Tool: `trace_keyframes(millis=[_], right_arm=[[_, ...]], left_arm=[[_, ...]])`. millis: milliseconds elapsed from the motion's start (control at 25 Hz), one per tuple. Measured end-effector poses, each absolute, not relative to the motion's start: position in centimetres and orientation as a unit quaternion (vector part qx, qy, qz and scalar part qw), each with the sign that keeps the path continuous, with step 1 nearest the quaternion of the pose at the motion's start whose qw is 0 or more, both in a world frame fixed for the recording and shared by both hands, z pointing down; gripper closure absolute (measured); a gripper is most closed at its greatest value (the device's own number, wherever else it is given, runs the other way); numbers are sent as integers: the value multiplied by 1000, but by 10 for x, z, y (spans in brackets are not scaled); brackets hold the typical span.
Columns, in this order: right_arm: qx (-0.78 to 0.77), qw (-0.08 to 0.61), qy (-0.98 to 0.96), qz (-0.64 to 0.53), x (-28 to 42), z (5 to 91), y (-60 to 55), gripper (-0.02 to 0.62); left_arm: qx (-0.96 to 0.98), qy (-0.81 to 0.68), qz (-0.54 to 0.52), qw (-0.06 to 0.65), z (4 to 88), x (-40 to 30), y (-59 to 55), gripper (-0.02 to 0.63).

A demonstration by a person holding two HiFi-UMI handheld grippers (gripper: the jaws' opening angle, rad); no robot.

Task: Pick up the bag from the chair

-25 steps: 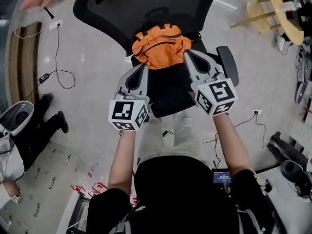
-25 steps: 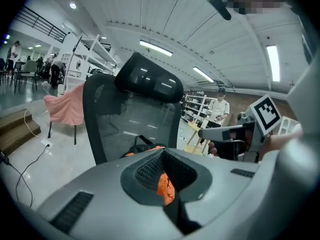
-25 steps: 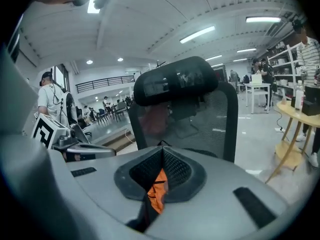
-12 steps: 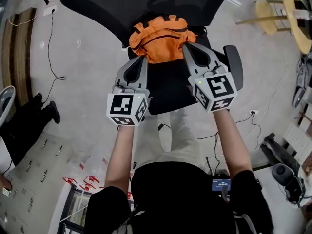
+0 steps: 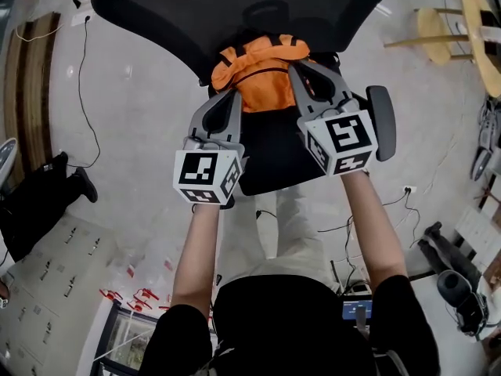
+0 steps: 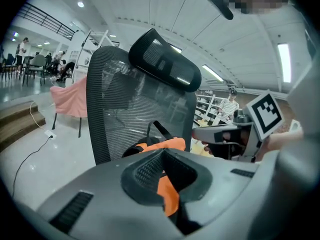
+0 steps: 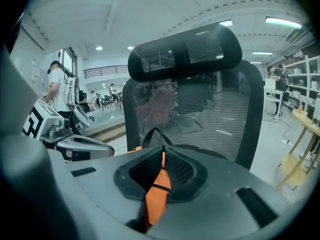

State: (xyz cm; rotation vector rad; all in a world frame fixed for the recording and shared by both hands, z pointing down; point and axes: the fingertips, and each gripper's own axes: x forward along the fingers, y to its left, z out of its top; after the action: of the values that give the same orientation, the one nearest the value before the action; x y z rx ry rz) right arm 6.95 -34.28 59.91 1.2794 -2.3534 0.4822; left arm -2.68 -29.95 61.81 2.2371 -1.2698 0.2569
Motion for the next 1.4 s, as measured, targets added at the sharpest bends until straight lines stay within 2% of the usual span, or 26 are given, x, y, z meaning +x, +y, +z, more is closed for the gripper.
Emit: trace_keyframes(millis=[240,320,480,680,1400], right_arm=[[451,226,-849,160,60,605,-365,589],[442,233,-850,165,55,609,-372,496],[437,252,-848,164,51,618,-386,483],[427,287,-842,165,42,635,-399,439],[416,382,-816,122,30,646,-424,453]], left_arm=[[824,-486,93,277,624,-29,-313,601],[822,-490,91,277,625,-32,-317,601],[816,-500,88,275,626,-38,-324,601],[812,-507,86,277,628,-45,-328,601],[809,-503,79,295,638,-48,-336,601]])
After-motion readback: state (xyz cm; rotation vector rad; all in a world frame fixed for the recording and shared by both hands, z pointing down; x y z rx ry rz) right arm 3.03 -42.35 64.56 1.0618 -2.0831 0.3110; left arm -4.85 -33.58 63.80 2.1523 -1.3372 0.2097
